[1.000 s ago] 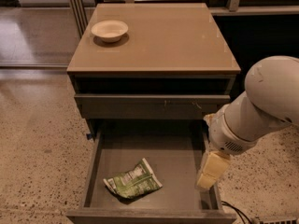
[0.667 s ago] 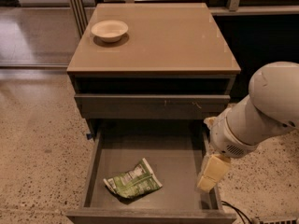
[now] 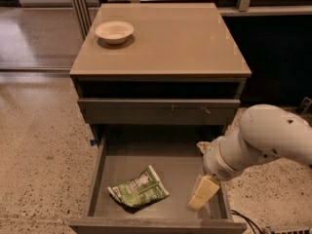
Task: Pick green jalapeno chip bag from middle drawer and place on counter
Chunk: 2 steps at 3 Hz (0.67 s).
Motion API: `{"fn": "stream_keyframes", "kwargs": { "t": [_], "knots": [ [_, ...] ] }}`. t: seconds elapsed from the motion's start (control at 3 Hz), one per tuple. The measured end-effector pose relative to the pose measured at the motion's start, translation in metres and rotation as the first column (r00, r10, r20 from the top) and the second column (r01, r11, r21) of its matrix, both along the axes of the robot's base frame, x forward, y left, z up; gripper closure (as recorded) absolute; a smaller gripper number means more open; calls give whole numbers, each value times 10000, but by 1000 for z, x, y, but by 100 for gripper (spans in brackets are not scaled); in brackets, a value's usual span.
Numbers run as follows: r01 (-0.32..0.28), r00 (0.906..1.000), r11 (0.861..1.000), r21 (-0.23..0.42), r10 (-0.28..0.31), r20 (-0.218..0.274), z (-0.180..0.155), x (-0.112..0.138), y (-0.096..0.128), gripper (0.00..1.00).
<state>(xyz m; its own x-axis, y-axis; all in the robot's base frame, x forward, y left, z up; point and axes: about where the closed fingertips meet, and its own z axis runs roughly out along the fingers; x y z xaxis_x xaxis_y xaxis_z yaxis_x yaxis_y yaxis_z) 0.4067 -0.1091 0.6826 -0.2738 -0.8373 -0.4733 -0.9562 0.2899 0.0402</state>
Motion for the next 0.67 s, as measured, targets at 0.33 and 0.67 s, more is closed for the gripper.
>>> {"fn": "stream_keyframes", "kwargs": {
  "t": [0.33, 0.67],
  "knots": [
    [-119, 9998, 9983, 563, 111, 150, -49, 16, 40, 0],
    [-161, 9979, 9971, 748, 114, 640, -81, 42, 80, 0]
  ]
}}
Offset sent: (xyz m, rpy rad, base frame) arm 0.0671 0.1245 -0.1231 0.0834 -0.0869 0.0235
